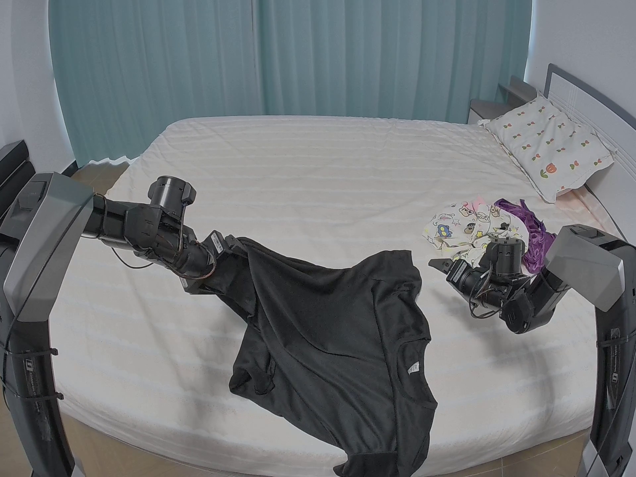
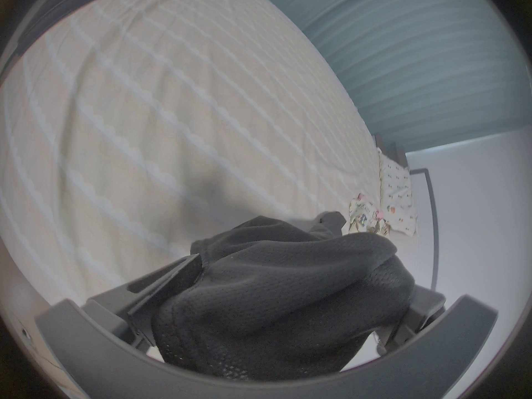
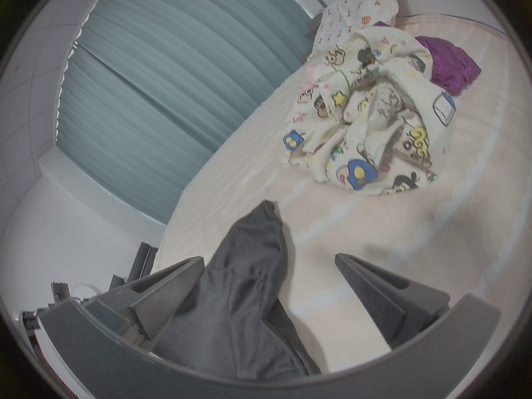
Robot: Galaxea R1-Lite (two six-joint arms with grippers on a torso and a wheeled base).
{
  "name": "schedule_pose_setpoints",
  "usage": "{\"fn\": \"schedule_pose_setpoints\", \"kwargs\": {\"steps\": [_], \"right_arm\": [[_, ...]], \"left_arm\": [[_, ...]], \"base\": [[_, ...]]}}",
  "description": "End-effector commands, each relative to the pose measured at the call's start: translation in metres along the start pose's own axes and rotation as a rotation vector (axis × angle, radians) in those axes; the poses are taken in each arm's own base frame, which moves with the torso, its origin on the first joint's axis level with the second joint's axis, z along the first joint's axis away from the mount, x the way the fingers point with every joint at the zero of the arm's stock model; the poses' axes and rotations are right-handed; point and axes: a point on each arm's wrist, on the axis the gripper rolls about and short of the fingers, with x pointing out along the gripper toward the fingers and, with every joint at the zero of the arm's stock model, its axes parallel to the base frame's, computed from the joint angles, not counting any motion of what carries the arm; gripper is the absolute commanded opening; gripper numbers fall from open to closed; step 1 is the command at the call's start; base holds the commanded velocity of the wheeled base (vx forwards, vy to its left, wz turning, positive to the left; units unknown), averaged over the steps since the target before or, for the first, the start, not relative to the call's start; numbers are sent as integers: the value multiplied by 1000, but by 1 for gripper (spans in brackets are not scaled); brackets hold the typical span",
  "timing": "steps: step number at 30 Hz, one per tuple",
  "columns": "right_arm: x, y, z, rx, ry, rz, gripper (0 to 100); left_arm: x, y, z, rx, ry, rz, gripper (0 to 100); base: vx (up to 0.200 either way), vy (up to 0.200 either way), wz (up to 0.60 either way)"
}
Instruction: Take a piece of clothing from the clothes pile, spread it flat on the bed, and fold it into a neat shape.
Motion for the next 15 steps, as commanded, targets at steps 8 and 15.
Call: {"fn": "schedule_pose_setpoints", "kwargs": {"steps": [8, 15], "right_arm": [[-3, -1, -38, -66, 157, 13, 100], [9, -9, -49, -119, 198, -5, 100]], "left_arm": [[-8, 15, -9, 185, 3, 113, 100], [-6, 18, -10, 213, -1, 128, 100]], "base": [[0, 0, 0], [0, 0, 0]]}}
